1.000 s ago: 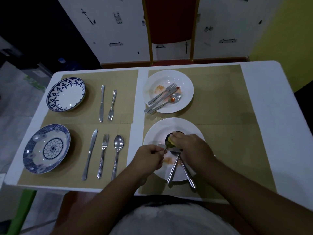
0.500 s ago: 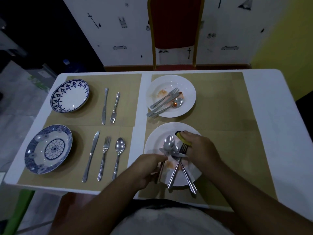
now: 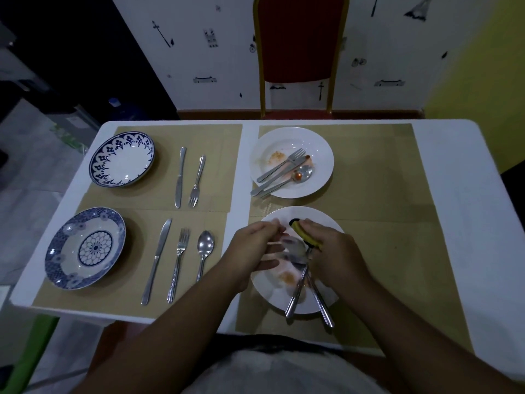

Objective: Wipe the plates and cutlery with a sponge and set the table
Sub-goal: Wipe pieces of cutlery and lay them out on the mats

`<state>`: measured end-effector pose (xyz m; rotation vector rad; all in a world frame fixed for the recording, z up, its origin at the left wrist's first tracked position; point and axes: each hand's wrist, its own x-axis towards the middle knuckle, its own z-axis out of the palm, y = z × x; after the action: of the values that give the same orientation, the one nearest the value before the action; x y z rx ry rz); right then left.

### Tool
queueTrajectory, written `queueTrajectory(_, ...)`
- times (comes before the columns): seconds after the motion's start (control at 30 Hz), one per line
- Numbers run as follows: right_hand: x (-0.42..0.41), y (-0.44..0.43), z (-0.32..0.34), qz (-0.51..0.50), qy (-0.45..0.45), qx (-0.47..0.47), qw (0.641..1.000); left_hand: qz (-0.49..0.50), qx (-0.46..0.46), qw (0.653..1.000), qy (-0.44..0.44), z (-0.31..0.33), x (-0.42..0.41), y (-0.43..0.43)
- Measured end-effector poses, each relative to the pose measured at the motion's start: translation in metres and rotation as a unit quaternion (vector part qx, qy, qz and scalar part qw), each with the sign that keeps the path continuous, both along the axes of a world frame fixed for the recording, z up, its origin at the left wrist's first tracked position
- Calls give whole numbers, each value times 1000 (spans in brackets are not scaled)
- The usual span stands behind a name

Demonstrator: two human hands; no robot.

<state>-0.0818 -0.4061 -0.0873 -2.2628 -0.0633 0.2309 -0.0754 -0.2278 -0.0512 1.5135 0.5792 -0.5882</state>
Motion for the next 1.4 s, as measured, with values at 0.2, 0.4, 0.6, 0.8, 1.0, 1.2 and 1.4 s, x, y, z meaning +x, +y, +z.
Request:
queueTrajectory(0.2,-5,2,1,-6,8,-14,1000,37,-13,999,7,-16,-1,-5)
queueTrajectory(0.4,-9,10,7,13,30,-12,999,64,2,998,17,-26,1,1)
queueTrajectory(0.6,-6,25,7,39,20,-18,999,86,-33,996,7,-29,2,19)
queueTrajectory(0.8,-6,61,-5,78,14,-19,997,80,8,997,21,-45,-5,54)
queueTrajectory(1.0,20,115,-8,98,0,-6,995,87,62,994,7,-48,25,105)
queueTrajectory(1.2,90,179,-15,67,-4,-23,997,56,104,992,-34,-60,113,157)
queueTrajectory(1.4,146,215,-40,-7,8,-43,999,-44,187,977,-93,-82,187,174)
